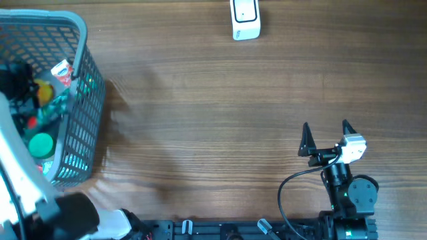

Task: Scan the item barcode
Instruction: 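Grasp the red sriracha bottle with the left gripper and lift, then carry the bottle toward the scanner and set it upright on table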

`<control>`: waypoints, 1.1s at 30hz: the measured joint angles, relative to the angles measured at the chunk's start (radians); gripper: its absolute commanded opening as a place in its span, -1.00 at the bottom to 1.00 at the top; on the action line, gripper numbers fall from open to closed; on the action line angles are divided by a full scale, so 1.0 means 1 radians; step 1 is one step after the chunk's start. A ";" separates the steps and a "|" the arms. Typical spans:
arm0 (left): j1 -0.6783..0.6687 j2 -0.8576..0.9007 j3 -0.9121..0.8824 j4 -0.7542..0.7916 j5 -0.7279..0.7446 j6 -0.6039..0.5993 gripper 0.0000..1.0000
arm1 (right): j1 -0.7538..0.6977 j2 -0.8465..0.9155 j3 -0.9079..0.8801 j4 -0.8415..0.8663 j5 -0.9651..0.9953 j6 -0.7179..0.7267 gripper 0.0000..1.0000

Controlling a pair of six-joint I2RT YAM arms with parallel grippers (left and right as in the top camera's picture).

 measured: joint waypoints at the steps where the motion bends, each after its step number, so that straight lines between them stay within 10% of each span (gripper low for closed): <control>1: 0.000 -0.019 0.015 0.000 0.003 0.000 -0.05 | 0.000 0.000 0.000 0.000 0.000 0.000 0.99; 18: -0.166 -0.348 0.092 0.125 0.071 0.000 -0.04 | 0.000 0.000 0.000 0.000 0.000 0.000 0.99; 33: -0.640 -0.123 0.095 -0.074 0.048 0.061 -0.02 | 0.000 0.000 0.000 0.000 0.000 0.000 0.99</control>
